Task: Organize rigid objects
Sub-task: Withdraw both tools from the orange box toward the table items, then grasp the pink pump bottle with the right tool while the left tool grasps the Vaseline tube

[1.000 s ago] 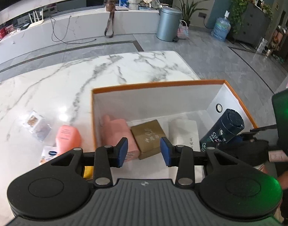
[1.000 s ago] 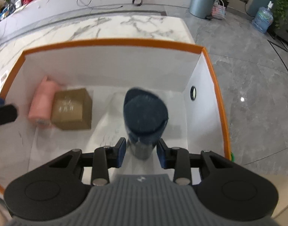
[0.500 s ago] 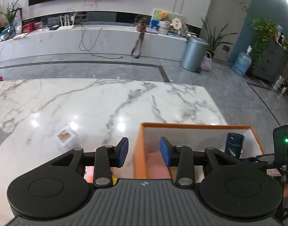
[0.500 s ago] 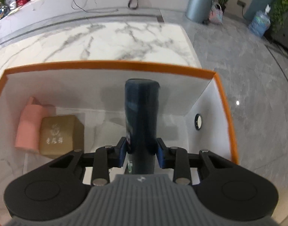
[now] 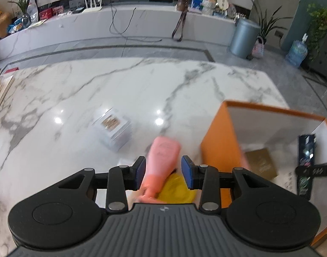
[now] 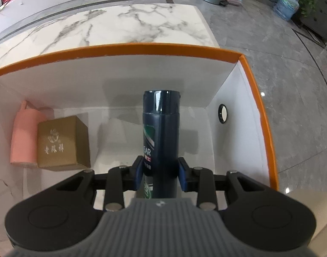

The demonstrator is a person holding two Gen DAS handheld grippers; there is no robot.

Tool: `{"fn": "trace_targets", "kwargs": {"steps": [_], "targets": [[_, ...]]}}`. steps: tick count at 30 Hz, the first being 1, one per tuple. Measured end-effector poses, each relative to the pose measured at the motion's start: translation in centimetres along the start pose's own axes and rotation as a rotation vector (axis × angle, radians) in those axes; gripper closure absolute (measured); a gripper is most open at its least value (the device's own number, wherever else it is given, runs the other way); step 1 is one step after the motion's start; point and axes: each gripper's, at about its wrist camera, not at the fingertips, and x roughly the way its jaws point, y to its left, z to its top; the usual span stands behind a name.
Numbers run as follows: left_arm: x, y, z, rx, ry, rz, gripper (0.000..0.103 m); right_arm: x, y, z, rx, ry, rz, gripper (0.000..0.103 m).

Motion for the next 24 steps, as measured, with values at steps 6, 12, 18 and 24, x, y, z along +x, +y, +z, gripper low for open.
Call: {"fn": "trace_targets", "kwargs": {"steps": [6,12,18,24], "targets": [[0.9,1.7,-1.4,0.005,0.062,-0.008,0.059,-0.3,2.0,-0.4,-0.053,-0.006,0.007,0.069],[1.0,2.2,-3.1,0.016,0.080,-0.028,0.059,-1.3,3.4,-1.2,-0.135,-0.048,-0.080,0.063],[-0.1,2.6,-3.4,0.024,0.075,-0.058,0.059,-4.5,5.9,-1.6,-0.222,-0.146,-0.097,0.052],[-1.0,3.6,-3.8,0.002,0.103,-0.103,0.059,-8.4,10.1,-1.8,-0.305,-0.241,-0.009,0.053]]}}
